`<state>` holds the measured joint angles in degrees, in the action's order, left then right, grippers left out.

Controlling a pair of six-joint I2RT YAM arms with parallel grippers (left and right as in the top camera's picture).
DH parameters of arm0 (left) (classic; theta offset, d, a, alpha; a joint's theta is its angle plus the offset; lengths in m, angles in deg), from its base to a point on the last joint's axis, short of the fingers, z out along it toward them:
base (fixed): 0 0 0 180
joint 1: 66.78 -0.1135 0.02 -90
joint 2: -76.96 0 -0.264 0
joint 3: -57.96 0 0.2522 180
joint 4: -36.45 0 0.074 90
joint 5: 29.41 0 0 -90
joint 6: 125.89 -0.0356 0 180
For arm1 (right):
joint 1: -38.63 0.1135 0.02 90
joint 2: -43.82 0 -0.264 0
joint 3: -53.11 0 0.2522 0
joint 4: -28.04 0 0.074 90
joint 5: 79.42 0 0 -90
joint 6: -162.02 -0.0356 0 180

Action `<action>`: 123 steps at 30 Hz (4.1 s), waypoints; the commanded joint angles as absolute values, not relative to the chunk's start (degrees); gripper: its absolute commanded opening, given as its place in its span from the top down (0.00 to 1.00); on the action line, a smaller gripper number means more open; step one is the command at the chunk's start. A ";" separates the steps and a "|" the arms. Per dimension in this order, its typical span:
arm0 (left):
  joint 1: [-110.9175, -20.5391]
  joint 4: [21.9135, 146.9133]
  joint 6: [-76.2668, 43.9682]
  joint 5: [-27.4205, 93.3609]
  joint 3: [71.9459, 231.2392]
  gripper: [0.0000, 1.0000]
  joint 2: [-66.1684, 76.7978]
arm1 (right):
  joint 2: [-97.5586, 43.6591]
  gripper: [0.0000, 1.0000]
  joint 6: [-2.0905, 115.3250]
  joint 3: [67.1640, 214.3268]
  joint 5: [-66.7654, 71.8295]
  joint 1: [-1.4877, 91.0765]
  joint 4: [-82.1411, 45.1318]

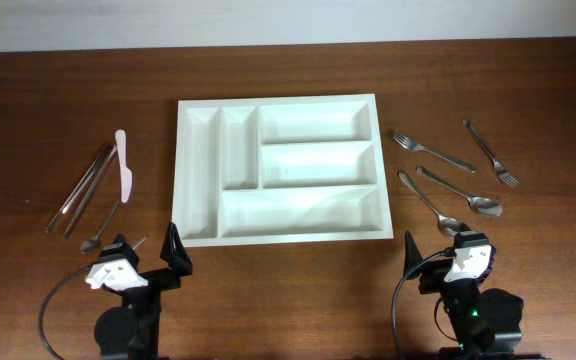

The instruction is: Pack container

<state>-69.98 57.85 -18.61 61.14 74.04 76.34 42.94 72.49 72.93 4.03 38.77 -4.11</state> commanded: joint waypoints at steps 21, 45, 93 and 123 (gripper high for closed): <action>-70.31 57.78 -19.70 60.34 73.63 0.01 76.67 | 43.62 0.01 72.86 72.43 3.50 38.62 -3.92; -70.31 57.78 -19.70 60.34 73.63 0.01 76.67 | 43.62 0.01 72.86 72.43 3.50 38.62 -3.92; -70.31 57.78 -19.70 60.34 73.63 0.01 76.67 | 17.74 0.01 58.13 115.58 3.50 38.58 -29.95; -70.31 57.78 -19.70 60.34 73.63 0.01 76.67 | -23.99 0.01 46.65 138.81 24.57 38.55 -58.69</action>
